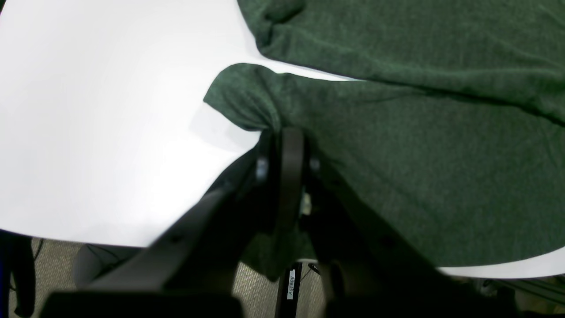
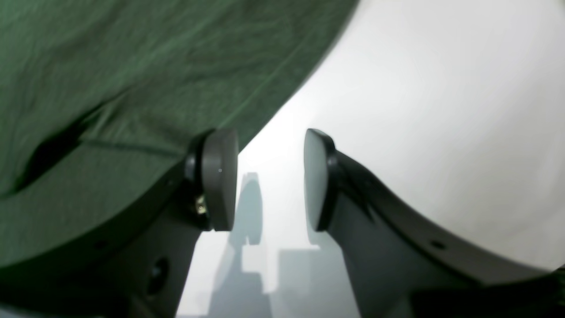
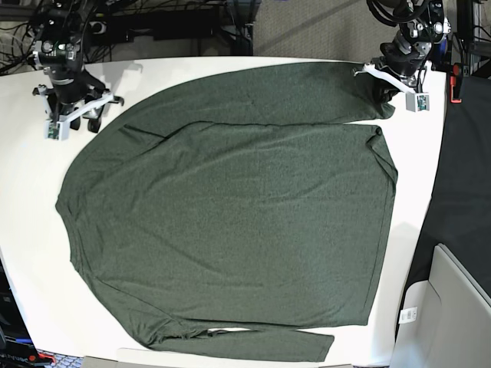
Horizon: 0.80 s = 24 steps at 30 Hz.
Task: Fold the T-shirt properly
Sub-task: 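Grasp the collar-edge corners with the right and left grippers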
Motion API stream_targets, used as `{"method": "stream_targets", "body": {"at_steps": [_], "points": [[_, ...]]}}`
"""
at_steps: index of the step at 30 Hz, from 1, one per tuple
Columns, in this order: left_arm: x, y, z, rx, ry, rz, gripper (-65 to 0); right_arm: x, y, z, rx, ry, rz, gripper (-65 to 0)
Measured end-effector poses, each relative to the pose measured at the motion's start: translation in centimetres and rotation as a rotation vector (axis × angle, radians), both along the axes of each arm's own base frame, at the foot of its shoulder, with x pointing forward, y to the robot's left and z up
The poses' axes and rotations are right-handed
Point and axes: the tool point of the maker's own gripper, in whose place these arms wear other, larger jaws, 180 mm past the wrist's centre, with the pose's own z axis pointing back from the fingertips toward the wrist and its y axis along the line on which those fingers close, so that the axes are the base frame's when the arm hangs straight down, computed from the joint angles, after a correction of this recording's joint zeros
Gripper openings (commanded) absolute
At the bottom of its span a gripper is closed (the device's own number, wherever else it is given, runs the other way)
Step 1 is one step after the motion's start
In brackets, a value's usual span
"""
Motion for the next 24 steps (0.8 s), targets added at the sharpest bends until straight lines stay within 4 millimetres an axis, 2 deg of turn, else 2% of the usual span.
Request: {"method": "stream_targets", "body": {"at_steps": [2, 6, 13, 18, 21, 24], "points": [[0.0, 0.0, 0.0, -0.001, -0.001, -0.001, -65.0, 0.2, 0.3, -0.3, 0.026, -0.004, -0.022, -39.8], [0.0, 0.0, 0.0, 0.001, -0.001, -0.003, -65.0, -0.2, 2.3, -2.1, 0.116, 0.042, -0.032, -39.7], [0.0, 0.0, 0.0, 0.001, 0.000, -0.004, -65.0, 0.6, 4.7, -4.1, 0.191, 0.067, 0.013, -39.7], [0.0, 0.0, 0.0, 0.001, 0.000, -0.004, -65.0, 1.2, 5.3, -4.7, 0.271, 0.045, -0.011, -39.7], [0.0, 0.0, 0.0, 0.001, -0.001, -0.004, -65.0, 0.6, 5.8, -4.8, 0.327, 0.046, -0.016, -39.7], [0.0, 0.0, 0.0, 0.002, -0.001, -0.004, -65.0, -0.1, 4.6, -4.8, 0.340, 0.042, -0.058, -39.7]]}}
